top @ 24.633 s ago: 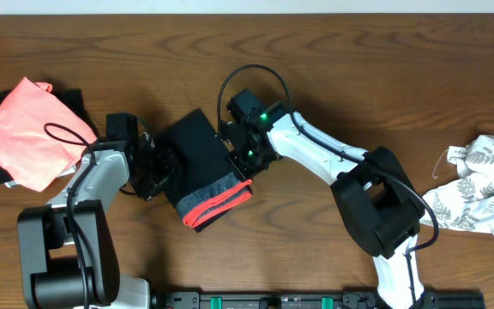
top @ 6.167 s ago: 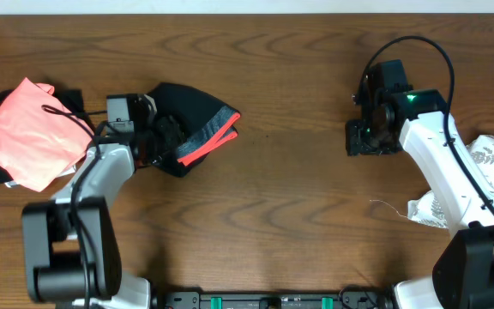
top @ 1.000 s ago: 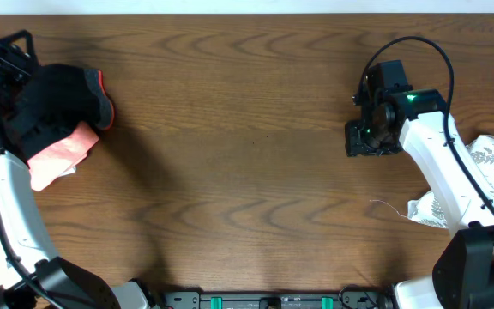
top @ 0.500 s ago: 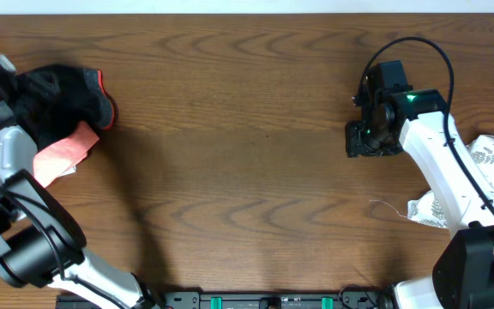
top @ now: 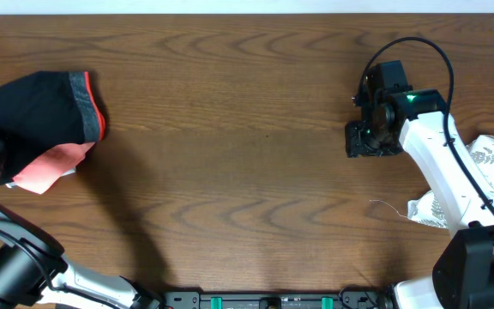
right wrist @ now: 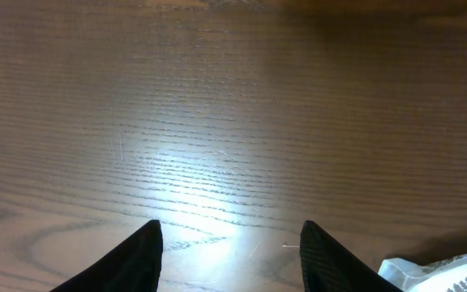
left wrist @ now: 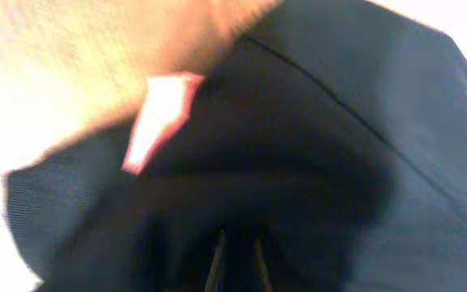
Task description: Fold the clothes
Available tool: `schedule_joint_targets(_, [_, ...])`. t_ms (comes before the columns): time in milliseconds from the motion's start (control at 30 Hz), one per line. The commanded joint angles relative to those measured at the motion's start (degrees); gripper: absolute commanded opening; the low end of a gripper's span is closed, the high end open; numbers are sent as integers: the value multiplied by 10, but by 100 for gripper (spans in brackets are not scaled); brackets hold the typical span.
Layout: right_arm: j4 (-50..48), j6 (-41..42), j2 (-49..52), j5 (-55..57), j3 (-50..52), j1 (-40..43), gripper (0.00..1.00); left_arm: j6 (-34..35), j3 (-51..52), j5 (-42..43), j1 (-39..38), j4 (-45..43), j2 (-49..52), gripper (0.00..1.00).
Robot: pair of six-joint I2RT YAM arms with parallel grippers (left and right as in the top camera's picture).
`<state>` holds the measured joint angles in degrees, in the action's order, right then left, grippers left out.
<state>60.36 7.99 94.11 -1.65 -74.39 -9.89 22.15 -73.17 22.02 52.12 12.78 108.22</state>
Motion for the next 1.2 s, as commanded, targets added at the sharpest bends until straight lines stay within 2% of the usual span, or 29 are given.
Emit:
schedule_joint_targets(0, [1,-9,-5,3,2,-2,53,-11,-2,-32,2,0,-5,15])
schedule_joint_targets(100, [2,-9,-5,1,2,-2,53,-11,-2,-19,0,-6,-5,15])
schedule_joint_targets(267, [3,-9,-5,1,2,-2,53,9,-2,87,0,-39,-22,15])
schedule_joint_targets(400, [1,-10,-5,1,2,-2,53,10,-3,137,0,-66,-66,14])
schedule_joint_targets(600, [-2,-10,-5,1,2,-2,53,11,-3,174,-10,-122,-155,11])
schedule_joint_targets(700, [-7,-10,-5,1,2,-2,53,15,-3,174,-37,-139,-167,11])
schedule_joint_targets(1000, [-5,-10,-5,0,2,-3,53,15,-3,175,-141,-212,-72,11])
schedule_joint_targets(1167, [-2,-10,-5,-4,2,-3,53,15,-3,171,-147,-252,10,11])
